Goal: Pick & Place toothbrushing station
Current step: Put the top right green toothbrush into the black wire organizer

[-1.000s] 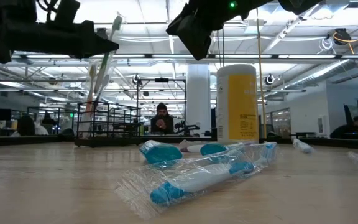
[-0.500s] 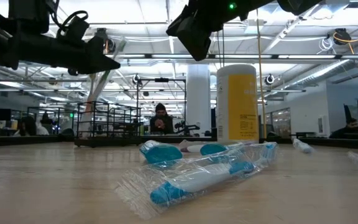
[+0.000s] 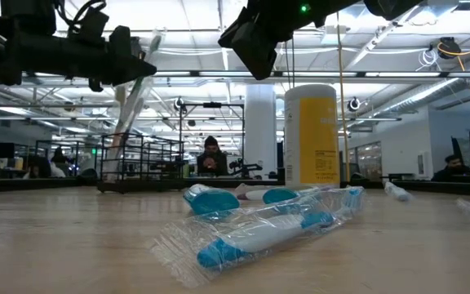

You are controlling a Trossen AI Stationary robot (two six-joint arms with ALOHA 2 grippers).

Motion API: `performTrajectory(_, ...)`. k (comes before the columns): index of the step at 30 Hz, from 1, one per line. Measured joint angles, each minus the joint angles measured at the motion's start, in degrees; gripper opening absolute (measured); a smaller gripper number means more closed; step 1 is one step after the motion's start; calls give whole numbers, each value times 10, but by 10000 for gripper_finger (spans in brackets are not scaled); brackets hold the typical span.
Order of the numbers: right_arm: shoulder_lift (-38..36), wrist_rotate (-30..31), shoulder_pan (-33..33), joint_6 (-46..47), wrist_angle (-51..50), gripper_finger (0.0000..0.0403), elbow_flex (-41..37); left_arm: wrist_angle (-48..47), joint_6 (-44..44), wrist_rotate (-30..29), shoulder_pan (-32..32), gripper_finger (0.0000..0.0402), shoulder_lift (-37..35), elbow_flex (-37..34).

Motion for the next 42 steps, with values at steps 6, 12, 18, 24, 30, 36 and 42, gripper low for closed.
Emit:
performTrajectory(6, 0, -1, 0, 7, 0, 36, 0, -57, -68, -15, 15, 27, -1, 0)
performTrajectory(12, 0, -1, 0, 10, 0, 36, 0, -110, -107, -16, 30, 13, 3, 0)
performTrajectory(18, 0, -1, 0, 10, 0, 36, 0, -128, -111, -15, 30, 68, 7, 0)
performTrajectory(24, 0, -1, 0, 10, 0, 36, 0, -118, -81, -16, 30, 80, 7, 0)
performTrajectory(30, 0, -1, 0, 10, 0, 36, 0, -93, -63, -16, 30, 57, 6, 0)
performTrajectory(36, 0, -9, -6, 36, 0, 36, 0, -90, -65, 17, 30, 38, 6, 0)
performTrajectory(42, 0, -72, -48, 150, -7, 36, 0, -130, -61, 88, 26, 67, 6, 38)
